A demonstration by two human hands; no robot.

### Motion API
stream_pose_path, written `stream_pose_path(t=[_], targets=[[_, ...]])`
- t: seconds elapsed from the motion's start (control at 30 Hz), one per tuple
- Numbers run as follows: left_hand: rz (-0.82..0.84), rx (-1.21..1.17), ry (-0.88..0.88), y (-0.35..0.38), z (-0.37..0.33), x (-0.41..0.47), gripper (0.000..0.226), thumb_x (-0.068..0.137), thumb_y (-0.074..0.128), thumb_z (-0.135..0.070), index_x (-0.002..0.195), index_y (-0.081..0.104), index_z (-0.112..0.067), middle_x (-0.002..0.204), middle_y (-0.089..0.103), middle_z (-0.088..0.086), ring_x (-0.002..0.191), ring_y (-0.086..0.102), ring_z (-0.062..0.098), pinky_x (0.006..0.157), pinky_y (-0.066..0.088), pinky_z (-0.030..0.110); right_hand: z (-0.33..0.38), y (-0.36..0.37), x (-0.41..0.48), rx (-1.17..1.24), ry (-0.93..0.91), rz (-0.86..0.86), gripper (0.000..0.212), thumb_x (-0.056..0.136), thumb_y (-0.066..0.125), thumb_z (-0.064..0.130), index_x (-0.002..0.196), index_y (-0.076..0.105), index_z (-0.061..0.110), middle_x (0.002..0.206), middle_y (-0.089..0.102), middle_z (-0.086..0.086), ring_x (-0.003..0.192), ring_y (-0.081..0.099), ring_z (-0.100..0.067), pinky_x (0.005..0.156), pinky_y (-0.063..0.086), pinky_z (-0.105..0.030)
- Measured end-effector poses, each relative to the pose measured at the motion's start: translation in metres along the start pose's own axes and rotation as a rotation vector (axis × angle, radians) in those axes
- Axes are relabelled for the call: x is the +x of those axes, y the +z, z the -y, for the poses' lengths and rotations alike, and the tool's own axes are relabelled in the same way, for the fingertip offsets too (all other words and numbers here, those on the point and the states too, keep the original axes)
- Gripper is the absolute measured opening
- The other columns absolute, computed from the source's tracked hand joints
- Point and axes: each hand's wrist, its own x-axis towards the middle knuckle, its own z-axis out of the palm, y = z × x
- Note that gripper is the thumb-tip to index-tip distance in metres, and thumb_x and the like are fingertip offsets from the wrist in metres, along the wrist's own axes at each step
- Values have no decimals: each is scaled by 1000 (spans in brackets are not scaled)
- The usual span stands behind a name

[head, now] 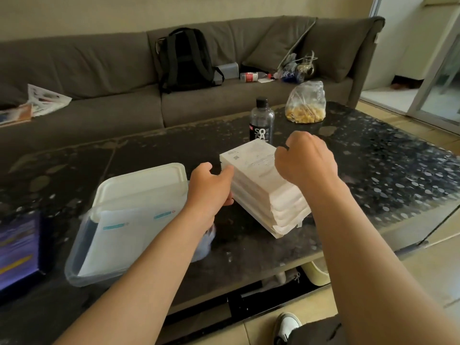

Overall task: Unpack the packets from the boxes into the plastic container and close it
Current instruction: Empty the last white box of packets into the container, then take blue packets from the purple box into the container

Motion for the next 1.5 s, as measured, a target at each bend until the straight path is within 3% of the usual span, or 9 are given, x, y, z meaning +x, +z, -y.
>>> stream_pose_path(t=[0.17,0.3,0.47,0.6,0.77,0.9,1.07,1.33,1.5], targets=[[-123,-15,71,-66,-6,-2,59,105,59,-33,158,38,-20,102,67,1,70,69,13,65,61,24,79,26,-29,166,-210,119,23,99,54,31,111,67,17,99,68,-5,86,64,-24,74,55,-37],[-253,-36,102,-142,7,-6,51,104,60,-32,152,46,-20,100,68,-2,74,71,15,69,63,27,146,61,-66,302,-390,281,11,101,54,28,96,63,25,83,64,5,71,57,-9,55,42,-20],[-452,-56,55,-249,45,-11,29,102,62,-24,129,62,-14,96,69,1,72,70,18,68,63,33,215,112,-124,349,-559,449,19,101,55,27,117,65,25,101,63,8,80,58,-8,58,41,-12],[-592,77,-34,-325,94,-16,22,100,63,-27,119,68,-18,108,71,0,91,67,16,80,57,34,257,152,-169,278,-665,636,27,100,53,23,126,61,18,111,67,0,102,63,-21,80,47,-24],[-612,241,-184,-377,134,-18,31,100,61,-25,129,67,-14,124,68,3,107,64,22,86,49,32,302,197,-199,164,-667,852,6,100,57,24,95,53,26,96,61,7,78,56,-8,69,43,-23],[-518,280,-261,-399,148,-16,12,101,61,-30,108,63,-21,104,69,-3,92,66,21,76,50,32,317,214,-209,81,-690,947,3,102,56,23,99,58,22,109,61,-1,106,60,-20,88,46,-30],[-465,186,-309,-411,159,-13,10,100,62,-25,106,60,-17,101,66,-2,96,68,22,83,53,36,321,247,-215,47,-685,1002,9,99,59,25,108,59,27,108,64,4,106,62,-20,91,50,-32],[-435,54,-357,-414,169,-3,12,98,64,-22,105,68,-13,99,74,8,86,72,23,63,50,31,317,269,-213,98,-564,921,13,95,65,27,107,61,25,111,68,0,100,64,-17,89,53,-32],[-496,-21,-394,-416,173,2,13,98,66,-22,107,66,-12,101,74,9,87,74,25,67,58,35,314,274,-208,205,-380,822,21,91,72,27,105,63,14,96,67,-1,85,63,-14,69,50,-26]])
